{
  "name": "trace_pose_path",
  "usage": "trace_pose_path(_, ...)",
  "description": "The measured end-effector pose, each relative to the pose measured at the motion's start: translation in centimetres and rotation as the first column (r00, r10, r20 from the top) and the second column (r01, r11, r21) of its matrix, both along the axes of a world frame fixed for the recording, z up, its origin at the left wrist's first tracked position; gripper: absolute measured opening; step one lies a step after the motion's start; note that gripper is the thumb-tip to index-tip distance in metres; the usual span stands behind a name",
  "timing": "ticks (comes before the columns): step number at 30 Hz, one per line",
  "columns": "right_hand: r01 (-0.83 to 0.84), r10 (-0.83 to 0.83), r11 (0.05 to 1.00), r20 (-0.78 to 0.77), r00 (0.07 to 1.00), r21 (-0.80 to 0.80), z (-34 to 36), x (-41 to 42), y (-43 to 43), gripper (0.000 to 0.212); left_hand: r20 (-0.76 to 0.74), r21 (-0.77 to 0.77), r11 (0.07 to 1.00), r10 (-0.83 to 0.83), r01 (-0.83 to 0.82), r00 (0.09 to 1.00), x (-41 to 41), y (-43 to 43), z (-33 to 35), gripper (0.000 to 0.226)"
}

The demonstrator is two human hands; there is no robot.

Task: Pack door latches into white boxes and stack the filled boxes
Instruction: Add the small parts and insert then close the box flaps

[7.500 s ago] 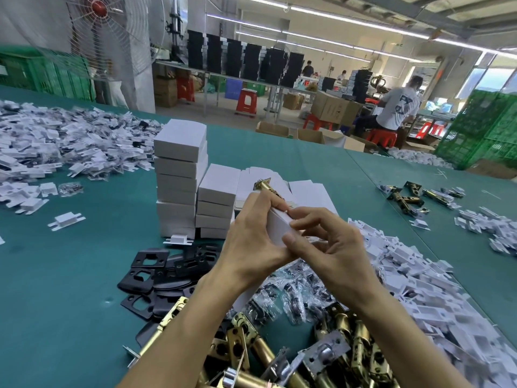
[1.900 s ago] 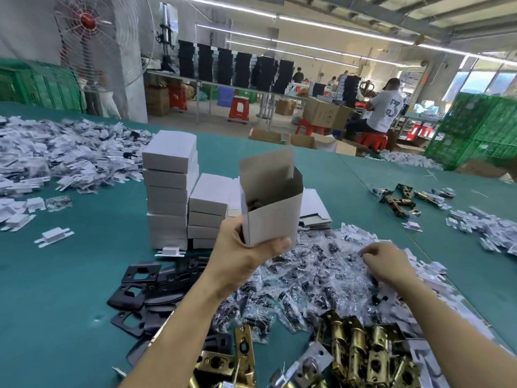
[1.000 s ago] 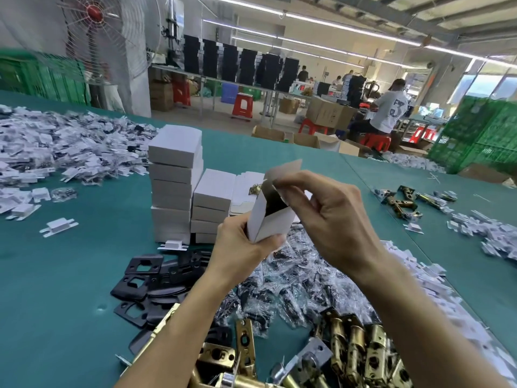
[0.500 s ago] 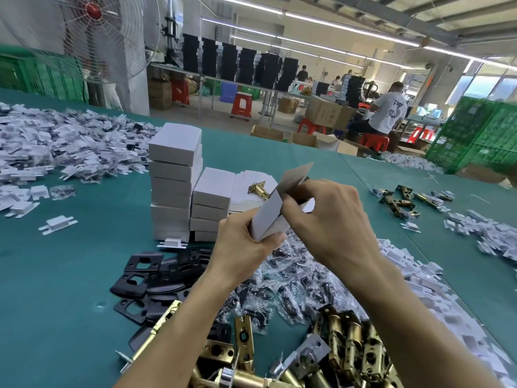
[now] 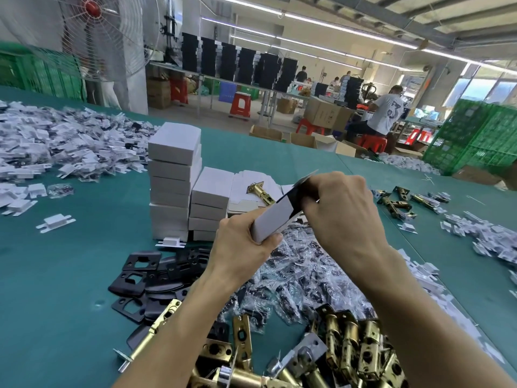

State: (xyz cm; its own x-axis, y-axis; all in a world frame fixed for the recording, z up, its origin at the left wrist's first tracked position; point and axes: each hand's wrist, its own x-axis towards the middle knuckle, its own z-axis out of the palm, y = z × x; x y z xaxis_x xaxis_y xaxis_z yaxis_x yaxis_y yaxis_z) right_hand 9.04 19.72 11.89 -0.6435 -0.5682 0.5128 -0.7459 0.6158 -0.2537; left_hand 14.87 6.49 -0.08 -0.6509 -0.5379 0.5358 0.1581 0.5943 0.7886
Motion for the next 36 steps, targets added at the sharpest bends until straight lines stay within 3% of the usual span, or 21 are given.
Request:
trace_pose_path(2, -0.001, 0.001, 1.0, -0.038, 0.999, -0.001, 0.0, 0.0, 0.0, 0.023, 0.012, 0.0, 1.0, 0.019, -0.019, 1.0, 0.0, 0.0, -0.1, 0.035)
trace_pose_path(6, -0.01, 0.009, 1.0, 0.037, 0.999, 0.017, 0.1, -0.8, -0.1, 0.022, 0.035, -0.03, 0.998, 0.058, -0.057, 0.998, 0.2, 0.1, 0.2, 0.047)
trace_pose_path(13, -0.119, 0.11, 0.977, 0.055, 0.992, 0.179, 0.0, -2.0, 0.5, 0.026, 0.081, 0.006, 0.999, 0.036, -0.037, 0.996, 0.3, 0.1, 0.2, 0.037)
trace_pose_path(17, -0.191, 0.159, 0.969, 0.198, 0.967, 0.158, -0.1, -2.6, 0.9, 0.036, 0.067, 0.054, 0.998, 0.023, -0.026, 0.997, 0.2, 0.0, 0.3, 0.023)
trace_pose_path(21, -0.284, 0.222, 0.949, 0.352, 0.91, 0.136, -0.6, -2.7, 0.6, 0.03, 0.059, 0.048, 0.998, 0.028, -0.031, 0.998, 0.1, -0.3, 0.3, 0.026)
trace_pose_path(26, -0.287, 0.27, 0.956, 0.559, 0.784, -0.059, -0.6, -2.5, 0.6, 0.018, 0.038, 0.03, 0.999, 0.015, -0.017, 0.999, 0.2, -0.3, 0.2, 0.029)
trace_pose_path(30, -0.387, 0.281, 0.922, 0.634, 0.72, 0.032, -0.2, -1.7, 0.6, 0.023, 0.007, 0.014, 1.0, 0.011, -0.011, 1.0, 0.4, -0.5, 0.5, 0.028)
trace_pose_path(33, -0.386, 0.333, 0.922, 0.549, 0.767, -0.02, -0.6, -1.2, 0.5, 0.029, -0.001, 0.026, 0.999, 0.021, -0.02, 1.0, 0.6, -0.8, 1.0, 0.025)
trace_pose_path(36, -0.303, 0.37, 0.905, 0.203, 0.906, -0.297, -1.7, -0.8, 0.2, 0.025, 0.014, 0.171, 0.981, 0.094, -0.095, 0.995, 1.1, -2.0, 1.6, 0.023)
